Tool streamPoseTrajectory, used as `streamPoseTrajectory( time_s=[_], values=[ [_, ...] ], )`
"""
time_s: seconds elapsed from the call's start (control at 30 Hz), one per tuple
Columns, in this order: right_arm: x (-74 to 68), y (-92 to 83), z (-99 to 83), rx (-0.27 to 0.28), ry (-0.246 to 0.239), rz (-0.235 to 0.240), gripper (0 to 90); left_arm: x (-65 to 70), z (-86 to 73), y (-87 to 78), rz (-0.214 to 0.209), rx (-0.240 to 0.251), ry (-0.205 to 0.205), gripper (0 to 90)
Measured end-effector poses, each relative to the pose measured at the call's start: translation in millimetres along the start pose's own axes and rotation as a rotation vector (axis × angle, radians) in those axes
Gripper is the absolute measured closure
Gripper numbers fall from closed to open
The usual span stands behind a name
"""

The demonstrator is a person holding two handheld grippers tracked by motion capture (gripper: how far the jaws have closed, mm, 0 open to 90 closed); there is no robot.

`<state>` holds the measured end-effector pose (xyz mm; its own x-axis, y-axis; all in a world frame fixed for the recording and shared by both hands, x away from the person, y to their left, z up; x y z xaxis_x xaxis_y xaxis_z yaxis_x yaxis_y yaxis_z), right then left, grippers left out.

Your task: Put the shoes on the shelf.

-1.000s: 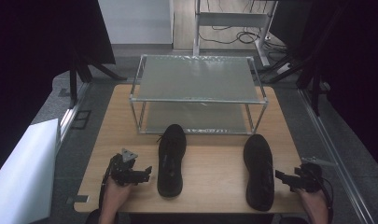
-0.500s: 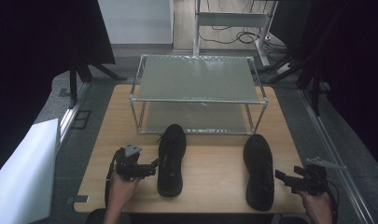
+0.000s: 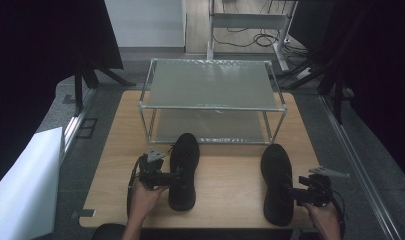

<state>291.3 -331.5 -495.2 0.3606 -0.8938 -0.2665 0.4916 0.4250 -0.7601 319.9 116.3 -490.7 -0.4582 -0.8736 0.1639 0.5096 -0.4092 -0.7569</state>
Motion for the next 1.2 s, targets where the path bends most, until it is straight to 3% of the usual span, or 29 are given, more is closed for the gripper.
streamPoseTrajectory(
  time_s=[0.27,0.4,0.47,0.5,0.53,0.57,0.73,0.8,0.83,0.87,1.0,1.1,1.2],
  values=[
    [0.4,21.8,2.8,-0.003,0.013,-0.044,4.3,-0.2,-3.3,26.2,0.030,-0.046,-0.020,2.8],
    [-1.8,29.6,1.9,0.002,0.017,-0.119,17.2,-1.3,-1.6,36.4,0.060,-0.045,-0.028,6.8],
    [-1.2,29.2,2.0,0.007,0.022,-0.152,23.9,-1.5,-1.3,37.4,0.061,-0.042,-0.032,15.8],
    [-0.3,28.9,1.9,0.018,0.017,-0.165,27.1,-2.2,-1.5,39.1,0.040,-0.030,-0.057,23.1],
    [-0.3,28.9,1.9,0.018,0.017,-0.165,27.1,-2.2,-1.5,39.1,0.040,-0.030,-0.057,29.8],
    [1.9,28.1,1.0,0.041,0.024,-0.175,33.5,-3.6,-2.4,40.5,0.057,-0.016,-0.077,35.4],
    [9.0,25.1,1.7,0.082,0.050,-0.212,52.2,-11.4,-2.5,38.7,0.073,-0.003,-0.113,50.7],
    [9.8,24.3,1.7,0.086,0.052,-0.222,55.0,-12.5,-2.4,38.3,0.080,-0.003,-0.113,52.8],
    [10.5,21.4,2.3,0.110,0.054,-0.234,64.1,-13.7,-2.3,37.2,0.099,0.000,-0.107,58.7],
    [10.3,20.1,2.8,0.122,0.057,-0.241,67.5,-14.9,-2.3,36.0,0.106,0.005,-0.108,61.1],
    [13.7,18.2,3.1,0.142,0.093,-0.218,70.6,-21.4,-2.5,30.8,0.117,0.027,-0.125,73.4],
    [17.9,16.4,2.9,0.159,0.141,-0.180,71.9,-32.2,-4.5,28.6,0.049,0.040,-0.170,78.0],
    [21.6,15.6,2.9,0.182,0.193,-0.139,72.2,-35.2,-4.7,27.9,0.022,0.040,-0.178,78.4]
  ],
)
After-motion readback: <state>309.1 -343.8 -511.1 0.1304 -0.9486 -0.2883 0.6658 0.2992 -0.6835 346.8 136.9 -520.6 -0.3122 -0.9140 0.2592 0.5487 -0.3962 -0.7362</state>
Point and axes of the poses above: each handheld gripper's, and its own axes: y roughly forward along the jaws, z roughly out of its top, x roughly to its right, the point moved 4 cm from there along y, roughly forward along the jaws, and after that the axes turned 9 degrees about -x, right-handed, at the moved point
